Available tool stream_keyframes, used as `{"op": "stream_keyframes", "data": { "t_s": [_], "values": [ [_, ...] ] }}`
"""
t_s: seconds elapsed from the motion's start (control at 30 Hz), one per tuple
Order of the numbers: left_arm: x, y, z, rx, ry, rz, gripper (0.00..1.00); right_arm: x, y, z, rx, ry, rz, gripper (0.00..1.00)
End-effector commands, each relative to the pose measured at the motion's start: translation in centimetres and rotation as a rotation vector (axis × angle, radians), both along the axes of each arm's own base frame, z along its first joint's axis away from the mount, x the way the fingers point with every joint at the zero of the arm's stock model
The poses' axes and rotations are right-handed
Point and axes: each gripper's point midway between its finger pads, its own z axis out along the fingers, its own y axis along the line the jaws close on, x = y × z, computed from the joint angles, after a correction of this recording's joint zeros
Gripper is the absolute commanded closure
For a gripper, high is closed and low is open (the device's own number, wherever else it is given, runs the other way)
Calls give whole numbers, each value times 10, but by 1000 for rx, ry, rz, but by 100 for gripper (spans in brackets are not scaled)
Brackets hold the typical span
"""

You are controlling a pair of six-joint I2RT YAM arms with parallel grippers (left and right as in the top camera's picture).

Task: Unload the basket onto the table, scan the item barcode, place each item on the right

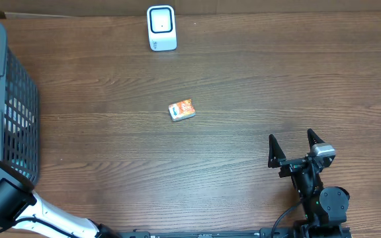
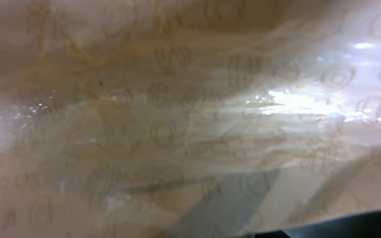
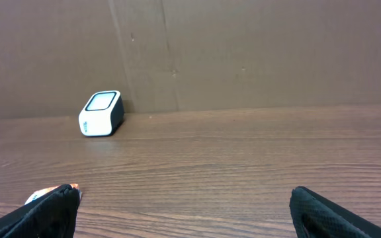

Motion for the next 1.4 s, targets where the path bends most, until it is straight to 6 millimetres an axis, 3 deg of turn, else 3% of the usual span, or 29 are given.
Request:
{"op": "stream_keyframes", "data": {
  "t_s": [0.0,0.13,0.2,0.3,0.43,0.57,0.7,0.8,0.93,1.07,1.23,1.37],
  "values": [
    [-3,4,-9,1,51,40,79,0,0,-3,3,1,-4,0],
    [7,17,20,35,20,120,91,0,0,-3,3,1,-4,0],
    [18,26,43,65,-13,161,96,0,0,-3,3,1,-4,0],
    [35,39,93,105,-95,246,96,0,0,-3,3,1,-4,0],
    [66,33,170,71,-302,264,96,0,0,-3,3,1,-4,0],
    [98,4,256,-8,-584,189,96,0,0,-3,3,1,-4,0],
    [118,-56,338,-145,-842,59,96,0,0,-3,3,1,-4,0],
    [124,-97,370,-190,-925,-42,96,0,0,-3,3,1,-4,0],
    [141,-155,385,-230,-943,-168,96,0,0,-3,3,1,-4,0],
    [163,-216,373,-260,-876,-305,93,0,0,-3,3,1,-4,0],
    [179,-281,336,-160,-702,-445,90,0,0,-3,3,1,-4,0],
    [178,-337,291,-145,-525,-556,87,0,0,-3,3,1,-4,0]
  ]
}}
